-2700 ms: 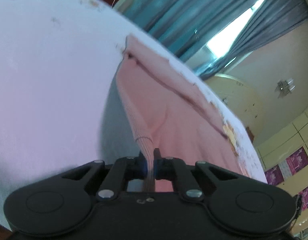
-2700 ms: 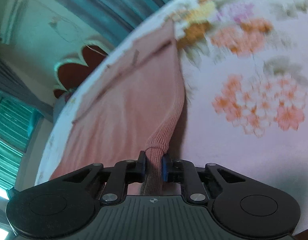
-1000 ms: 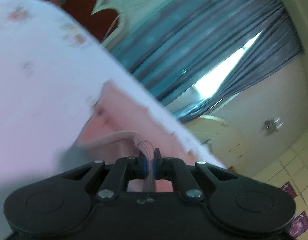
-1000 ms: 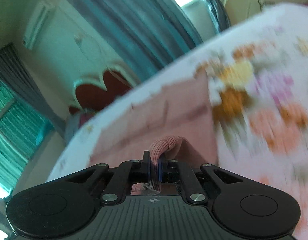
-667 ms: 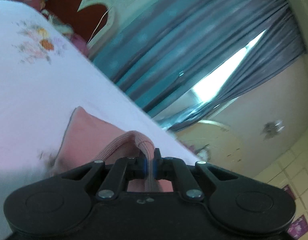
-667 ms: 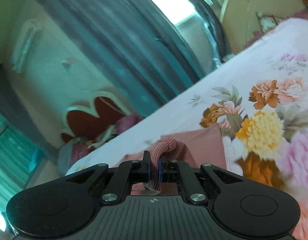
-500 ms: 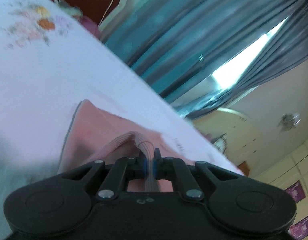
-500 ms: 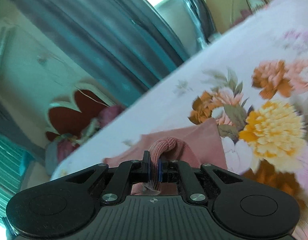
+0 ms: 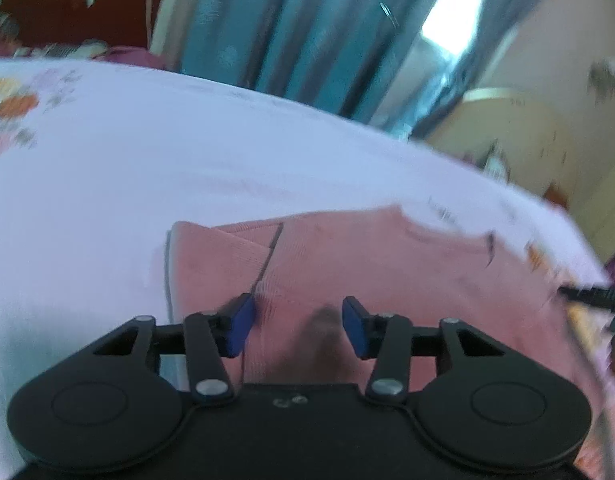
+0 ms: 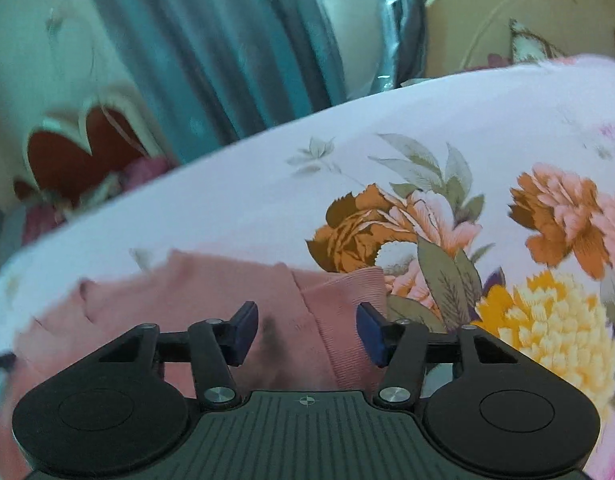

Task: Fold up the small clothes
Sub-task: 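Lay the hem over the collar with both grippers and open them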

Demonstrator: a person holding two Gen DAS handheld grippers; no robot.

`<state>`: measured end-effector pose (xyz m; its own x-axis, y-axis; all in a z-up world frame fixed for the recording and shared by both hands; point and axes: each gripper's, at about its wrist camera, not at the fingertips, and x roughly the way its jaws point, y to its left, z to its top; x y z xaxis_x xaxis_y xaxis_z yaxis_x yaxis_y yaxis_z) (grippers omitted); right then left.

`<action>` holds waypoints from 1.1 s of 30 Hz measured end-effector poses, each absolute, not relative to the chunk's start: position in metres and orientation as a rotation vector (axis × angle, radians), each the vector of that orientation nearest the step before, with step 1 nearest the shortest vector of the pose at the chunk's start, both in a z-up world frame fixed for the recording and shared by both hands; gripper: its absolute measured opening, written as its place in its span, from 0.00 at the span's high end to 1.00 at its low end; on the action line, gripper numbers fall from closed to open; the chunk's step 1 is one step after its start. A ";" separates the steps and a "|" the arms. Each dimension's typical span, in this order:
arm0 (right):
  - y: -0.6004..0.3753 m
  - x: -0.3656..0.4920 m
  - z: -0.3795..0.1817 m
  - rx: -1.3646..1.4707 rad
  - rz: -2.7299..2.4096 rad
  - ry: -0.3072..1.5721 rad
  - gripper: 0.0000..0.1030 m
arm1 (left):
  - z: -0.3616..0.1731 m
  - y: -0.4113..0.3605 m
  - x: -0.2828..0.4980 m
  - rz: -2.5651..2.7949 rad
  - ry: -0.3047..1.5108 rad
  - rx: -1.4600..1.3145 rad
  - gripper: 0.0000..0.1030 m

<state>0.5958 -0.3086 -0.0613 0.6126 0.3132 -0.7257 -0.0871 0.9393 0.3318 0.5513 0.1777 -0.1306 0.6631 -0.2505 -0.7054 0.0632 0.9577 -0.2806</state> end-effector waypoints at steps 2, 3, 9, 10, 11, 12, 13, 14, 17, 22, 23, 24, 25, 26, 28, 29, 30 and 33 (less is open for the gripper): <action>-0.297 0.598 -0.066 0.212 0.257 0.905 0.70 | -0.130 0.174 0.557 -0.165 0.837 -0.204 0.66; -0.292 0.598 -0.068 0.179 0.266 0.912 0.76 | -0.129 0.172 0.557 -0.171 0.840 -0.197 0.73; -0.280 0.590 -0.057 0.088 0.265 0.842 0.92 | -0.123 0.170 0.546 -0.193 0.737 -0.193 0.92; -0.283 0.588 -0.053 0.107 0.255 0.814 0.92 | -0.123 0.171 0.549 -0.182 0.725 -0.202 0.92; -0.285 0.588 -0.052 0.120 0.242 0.800 0.92 | -0.124 0.169 0.552 -0.163 0.717 -0.196 0.92; -0.285 0.589 -0.054 0.122 0.223 0.804 0.92 | -0.127 0.168 0.557 -0.154 0.718 -0.186 0.92; -0.282 0.594 -0.062 0.106 0.210 0.838 0.92 | -0.131 0.167 0.564 -0.148 0.741 -0.177 0.90; -0.277 0.598 -0.071 0.080 0.202 0.884 0.91 | -0.137 0.163 0.570 -0.144 0.770 -0.164 0.87; -0.273 0.596 -0.070 0.065 0.141 0.871 0.70 | -0.128 0.161 0.570 -0.069 0.759 -0.119 0.63; -0.235 0.550 -0.039 0.064 0.315 0.771 0.52 | -0.097 0.113 0.527 -0.255 0.685 -0.062 0.62; -0.214 0.543 -0.040 0.014 0.387 0.782 0.59 | -0.099 0.094 0.524 -0.316 0.698 -0.028 0.62; -0.191 0.536 -0.044 -0.024 0.461 0.792 0.59 | -0.104 0.076 0.524 -0.364 0.720 -0.001 0.60; -0.174 0.532 -0.048 -0.046 0.505 0.793 0.59 | -0.111 0.062 0.527 -0.390 0.734 0.014 0.60; -0.158 0.530 -0.052 -0.071 0.545 0.795 0.59 | -0.117 0.054 0.531 -0.399 0.744 0.015 0.61; -0.135 0.530 -0.061 -0.129 0.570 0.792 0.59 | -0.130 0.045 0.543 -0.401 0.774 0.004 0.59; -0.132 0.532 -0.064 -0.138 0.572 0.784 0.59 | -0.133 0.046 0.549 -0.395 0.761 0.001 0.58; -0.135 0.537 -0.066 -0.132 0.575 0.778 0.59 | -0.133 0.051 0.553 -0.389 0.753 -0.013 0.58; -0.170 0.557 -0.072 -0.075 0.419 0.782 0.52 | -0.132 0.083 0.558 -0.244 0.719 0.019 0.57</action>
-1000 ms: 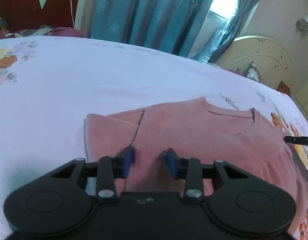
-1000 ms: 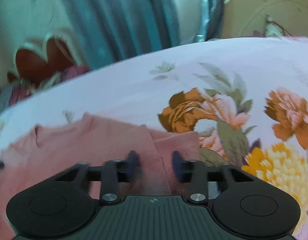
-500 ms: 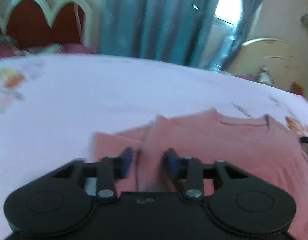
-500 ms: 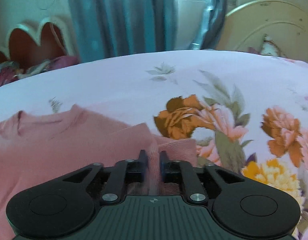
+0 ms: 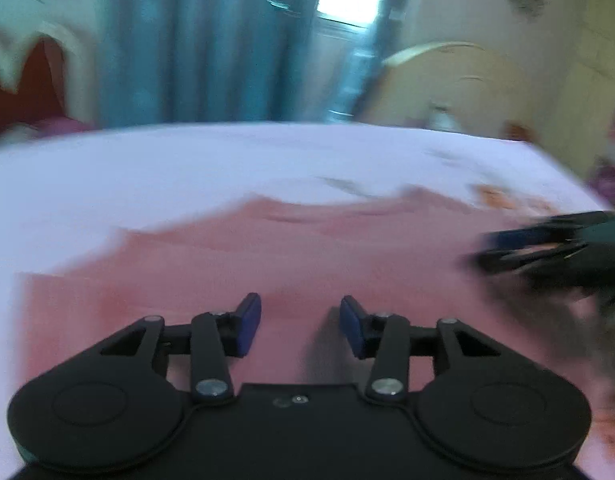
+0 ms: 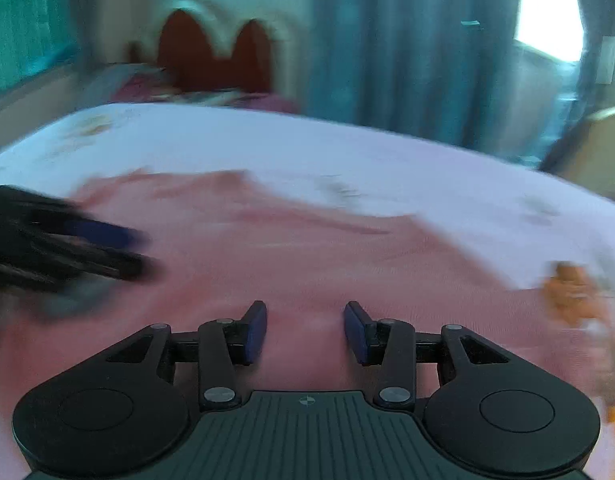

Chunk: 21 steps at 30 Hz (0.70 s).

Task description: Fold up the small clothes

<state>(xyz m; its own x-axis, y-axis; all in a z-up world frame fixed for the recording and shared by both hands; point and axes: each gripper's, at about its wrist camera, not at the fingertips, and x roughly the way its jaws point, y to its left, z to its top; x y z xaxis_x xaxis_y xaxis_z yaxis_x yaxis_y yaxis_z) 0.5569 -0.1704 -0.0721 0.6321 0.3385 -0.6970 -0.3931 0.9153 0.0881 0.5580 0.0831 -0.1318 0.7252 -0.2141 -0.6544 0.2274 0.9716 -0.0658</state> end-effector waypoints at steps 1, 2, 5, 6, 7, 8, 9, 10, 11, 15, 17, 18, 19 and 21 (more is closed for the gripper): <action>-0.187 0.564 -0.074 -0.045 0.318 0.804 0.52 | -0.134 0.098 0.557 -0.189 0.724 0.031 0.55; -0.201 0.570 -0.077 -0.079 0.227 0.817 0.52 | -0.139 0.116 0.557 -0.169 0.731 0.005 0.54; -0.240 0.573 -0.076 -0.003 0.170 0.844 0.52 | -0.137 0.137 0.548 -0.149 0.740 -0.027 0.55; -0.241 0.568 -0.071 -0.008 0.156 0.840 0.52 | -0.133 0.131 0.544 -0.137 0.740 -0.003 0.53; -0.238 0.560 -0.064 -0.016 0.150 0.817 0.52 | -0.127 0.122 0.538 -0.131 0.728 0.020 0.53; -0.235 0.550 -0.055 -0.005 0.172 0.788 0.52 | -0.120 0.110 0.530 -0.143 0.694 0.032 0.52; -0.227 0.536 -0.047 0.016 0.216 0.761 0.52 | -0.112 0.097 0.518 -0.171 0.649 0.027 0.48; -0.218 0.526 -0.043 0.025 0.262 0.753 0.52 | -0.109 0.082 0.508 -0.203 0.628 0.014 0.46; -0.203 0.512 -0.041 0.019 0.329 0.753 0.52 | -0.108 0.065 0.501 -0.237 0.626 0.018 0.46; -0.154 0.480 -0.049 -0.038 0.500 0.773 0.52 | -0.125 0.013 0.480 -0.316 0.678 0.046 0.46; -0.141 0.471 -0.058 -0.054 0.522 0.792 0.52 | -0.136 0.008 0.476 -0.291 0.699 0.035 0.46; -0.139 0.467 -0.060 -0.068 0.517 0.796 0.52 | -0.139 0.010 0.474 -0.281 0.695 0.031 0.44; -0.140 0.465 -0.062 -0.079 0.505 0.797 0.52 | -0.141 0.013 0.472 -0.271 0.692 0.031 0.43; -0.151 0.467 -0.063 -0.074 0.453 0.806 0.52 | -0.138 0.024 0.469 -0.267 0.688 0.021 0.42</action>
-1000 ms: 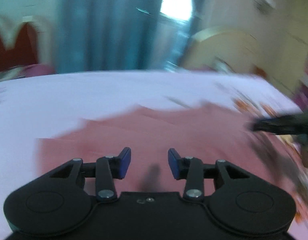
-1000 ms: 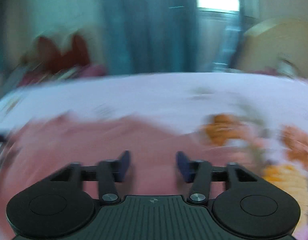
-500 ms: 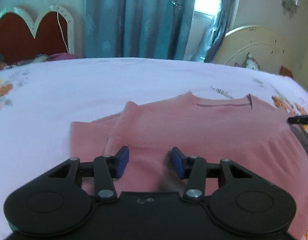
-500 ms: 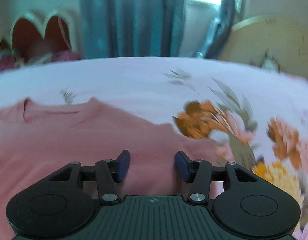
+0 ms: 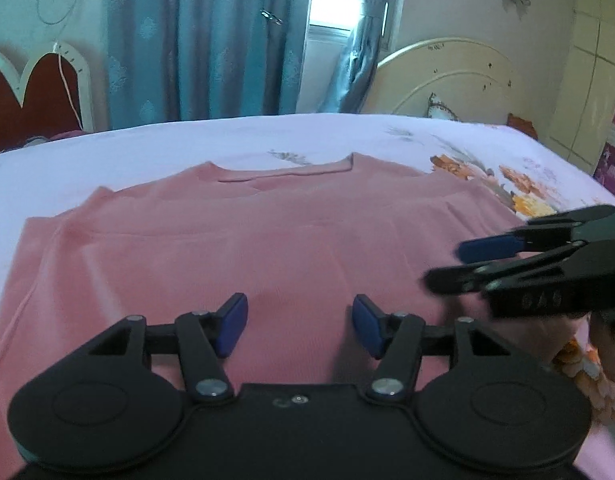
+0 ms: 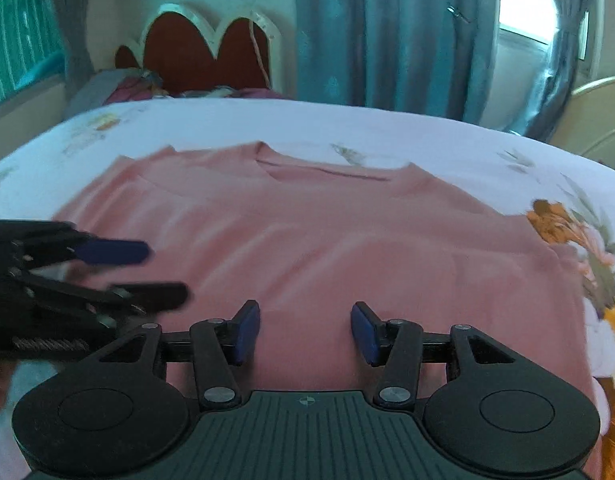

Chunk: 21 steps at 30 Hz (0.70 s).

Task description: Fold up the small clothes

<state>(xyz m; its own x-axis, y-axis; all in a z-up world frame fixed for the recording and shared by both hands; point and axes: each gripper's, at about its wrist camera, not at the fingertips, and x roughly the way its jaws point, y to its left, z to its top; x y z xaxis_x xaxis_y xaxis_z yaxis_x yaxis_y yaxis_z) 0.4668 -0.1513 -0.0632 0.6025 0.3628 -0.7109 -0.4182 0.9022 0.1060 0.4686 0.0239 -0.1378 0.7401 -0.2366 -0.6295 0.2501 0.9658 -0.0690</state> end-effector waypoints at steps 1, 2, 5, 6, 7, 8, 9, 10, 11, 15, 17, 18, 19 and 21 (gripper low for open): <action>-0.163 0.471 -0.065 -0.065 0.423 0.811 0.52 | -0.136 0.031 0.466 -0.244 0.685 0.031 0.43; -0.171 0.471 -0.065 -0.052 0.394 0.818 0.52 | -0.137 0.034 0.469 -0.220 0.690 0.040 0.43; -0.192 0.468 -0.063 -0.050 0.324 0.843 0.52 | -0.140 0.060 0.460 -0.153 0.704 0.026 0.44; -0.195 0.468 -0.062 -0.053 0.307 0.852 0.52 | -0.141 0.069 0.457 -0.124 0.712 0.021 0.44; -0.194 0.466 -0.059 -0.063 0.302 0.847 0.52 | -0.142 0.074 0.452 -0.100 0.725 0.017 0.44; -0.192 0.462 -0.053 -0.064 0.299 0.832 0.52 | -0.140 0.080 0.449 -0.088 0.728 0.002 0.45; -0.190 0.456 -0.045 -0.050 0.310 0.809 0.52 | -0.137 0.082 0.445 -0.080 0.726 -0.015 0.45; -0.187 0.448 -0.037 -0.029 0.343 0.788 0.52 | -0.133 0.081 0.439 -0.080 0.716 -0.020 0.45; -0.184 0.443 -0.032 -0.021 0.369 0.781 0.52 | -0.130 0.076 0.435 -0.089 0.705 -0.011 0.45; -0.149 0.427 -0.033 -0.039 0.464 0.794 0.52 | -0.125 0.049 0.423 -0.127 0.689 0.011 0.45; -0.137 0.421 -0.037 -0.032 0.490 0.806 0.52 | -0.124 0.038 0.418 -0.134 0.687 0.014 0.45; -0.132 0.419 -0.039 -0.028 0.501 0.812 0.52 | -0.124 0.034 0.416 -0.139 0.686 0.009 0.44; -0.128 0.416 -0.040 -0.030 0.509 0.816 0.52 | -0.124 0.031 0.414 -0.140 0.686 0.006 0.44; -0.120 0.412 -0.043 -0.032 0.526 0.826 0.52 | -0.124 0.026 0.411 -0.143 0.688 0.003 0.44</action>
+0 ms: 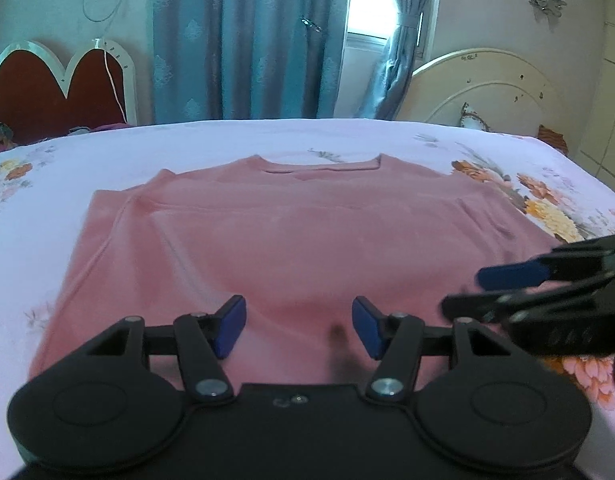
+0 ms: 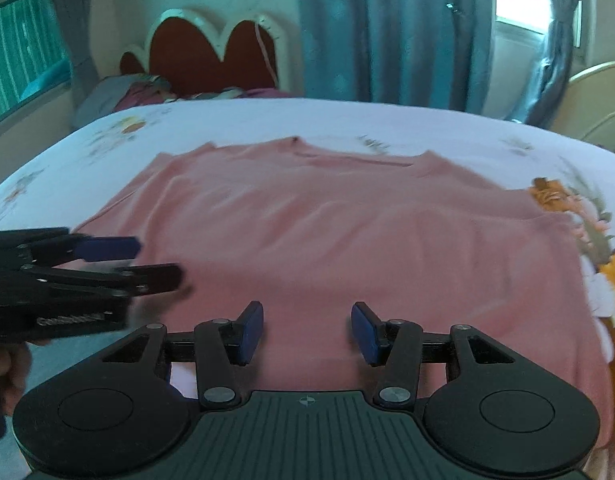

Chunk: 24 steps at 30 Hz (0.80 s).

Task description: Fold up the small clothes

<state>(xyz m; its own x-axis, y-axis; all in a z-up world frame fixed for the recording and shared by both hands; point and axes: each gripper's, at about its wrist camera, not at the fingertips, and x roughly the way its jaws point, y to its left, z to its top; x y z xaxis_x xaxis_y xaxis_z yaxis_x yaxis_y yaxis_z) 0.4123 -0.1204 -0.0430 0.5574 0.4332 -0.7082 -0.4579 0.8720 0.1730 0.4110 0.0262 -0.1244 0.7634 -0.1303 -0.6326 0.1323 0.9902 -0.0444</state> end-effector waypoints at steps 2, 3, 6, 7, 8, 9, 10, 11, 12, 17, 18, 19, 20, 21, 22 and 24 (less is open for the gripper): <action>-0.115 0.410 -0.045 -0.029 0.541 0.839 0.52 | -0.128 0.023 0.410 -0.144 0.695 0.003 0.44; -0.113 0.409 -0.047 -0.030 0.545 0.845 0.52 | -0.129 0.022 0.409 -0.144 0.699 0.008 0.44; -0.110 0.405 -0.052 -0.031 0.549 0.865 0.52 | -0.134 0.023 0.407 -0.138 0.718 0.013 0.44; -0.110 0.405 -0.054 -0.031 0.548 0.869 0.52 | -0.136 0.024 0.406 -0.132 0.724 0.017 0.44; -0.111 0.405 -0.055 -0.032 0.546 0.873 0.52 | -0.138 0.026 0.405 -0.126 0.731 0.018 0.44; -0.114 0.405 -0.057 -0.034 0.542 0.876 0.52 | -0.140 0.030 0.404 -0.118 0.736 0.018 0.44; -0.119 0.404 -0.057 -0.036 0.531 0.876 0.52 | -0.141 0.033 0.402 -0.110 0.738 0.017 0.43; -0.123 0.406 -0.058 -0.034 0.522 0.877 0.52 | -0.141 0.037 0.400 -0.103 0.739 0.017 0.43; -0.130 0.406 -0.058 -0.032 0.507 0.877 0.52 | -0.141 0.042 0.399 -0.093 0.739 0.020 0.43; -0.172 0.409 -0.054 -0.015 0.418 0.867 0.52 | -0.138 0.068 0.390 -0.048 0.729 0.019 0.38; -0.181 0.409 -0.054 -0.017 0.393 0.867 0.52 | -0.138 0.073 0.388 -0.032 0.728 0.020 0.38; -0.192 0.409 -0.053 -0.017 0.369 0.866 0.52 | -0.138 0.078 0.387 -0.010 0.733 0.032 0.40; -0.204 0.408 -0.053 -0.007 0.347 0.868 0.52 | -0.138 0.084 0.385 0.005 0.735 0.036 0.40; -0.213 0.408 -0.054 -0.001 0.325 0.871 0.52 | -0.139 0.091 0.384 0.012 0.737 0.028 0.40; -0.223 0.407 -0.055 0.001 0.302 0.874 0.52 | -0.139 0.097 0.381 0.023 0.737 0.024 0.40; -0.245 0.404 -0.059 0.002 0.253 0.891 0.52 | -0.139 0.106 0.377 0.041 0.738 0.028 0.40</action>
